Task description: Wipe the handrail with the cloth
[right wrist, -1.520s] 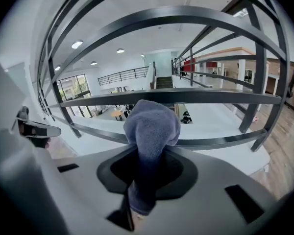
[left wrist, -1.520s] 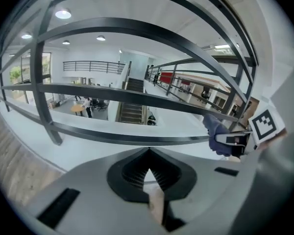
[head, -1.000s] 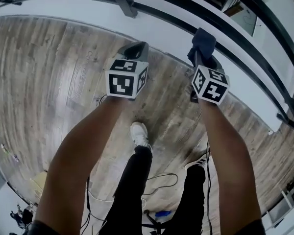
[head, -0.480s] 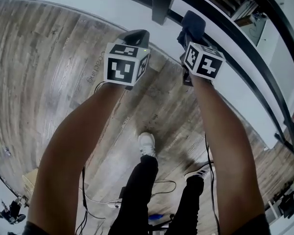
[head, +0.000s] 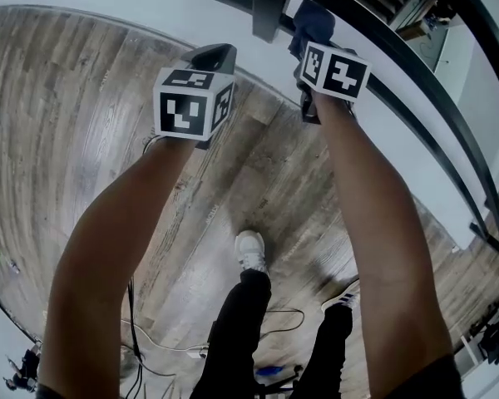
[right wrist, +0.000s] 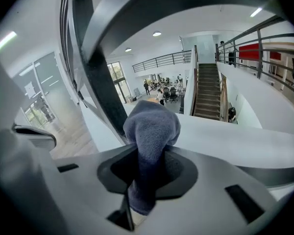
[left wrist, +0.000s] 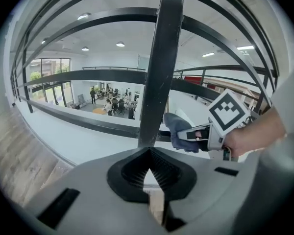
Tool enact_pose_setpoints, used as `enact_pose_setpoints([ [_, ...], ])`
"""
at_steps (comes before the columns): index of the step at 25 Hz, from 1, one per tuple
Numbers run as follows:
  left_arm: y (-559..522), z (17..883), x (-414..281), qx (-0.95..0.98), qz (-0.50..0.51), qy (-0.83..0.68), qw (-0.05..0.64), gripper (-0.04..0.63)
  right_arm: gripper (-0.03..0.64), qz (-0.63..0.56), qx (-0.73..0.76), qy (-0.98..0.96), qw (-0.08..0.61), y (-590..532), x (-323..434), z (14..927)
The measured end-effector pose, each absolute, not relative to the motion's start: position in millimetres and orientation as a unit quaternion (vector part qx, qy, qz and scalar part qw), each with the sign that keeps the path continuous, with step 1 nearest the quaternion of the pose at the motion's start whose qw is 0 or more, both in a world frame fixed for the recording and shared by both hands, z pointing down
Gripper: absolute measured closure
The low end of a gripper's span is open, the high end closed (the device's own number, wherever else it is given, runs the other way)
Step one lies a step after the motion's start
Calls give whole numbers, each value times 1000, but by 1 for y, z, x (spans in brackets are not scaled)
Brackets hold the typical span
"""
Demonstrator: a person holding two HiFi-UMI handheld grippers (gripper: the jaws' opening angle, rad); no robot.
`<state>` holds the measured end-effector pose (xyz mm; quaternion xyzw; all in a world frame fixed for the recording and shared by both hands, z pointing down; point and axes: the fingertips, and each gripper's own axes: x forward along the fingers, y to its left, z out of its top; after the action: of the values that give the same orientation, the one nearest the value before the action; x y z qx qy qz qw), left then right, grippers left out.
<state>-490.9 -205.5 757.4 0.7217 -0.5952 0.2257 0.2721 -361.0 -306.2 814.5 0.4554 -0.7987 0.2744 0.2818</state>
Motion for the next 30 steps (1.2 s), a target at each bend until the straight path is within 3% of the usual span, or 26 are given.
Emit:
enact_pose_setpoints([
  [11, -213, 756, -401, 738, 226, -575, 272, 593, 531, 283, 500, -767, 286, -295, -237, 816],
  [30, -202, 754, -119, 783, 258, -499, 268, 594, 531, 310, 574, -704, 279, -250, 90, 811],
])
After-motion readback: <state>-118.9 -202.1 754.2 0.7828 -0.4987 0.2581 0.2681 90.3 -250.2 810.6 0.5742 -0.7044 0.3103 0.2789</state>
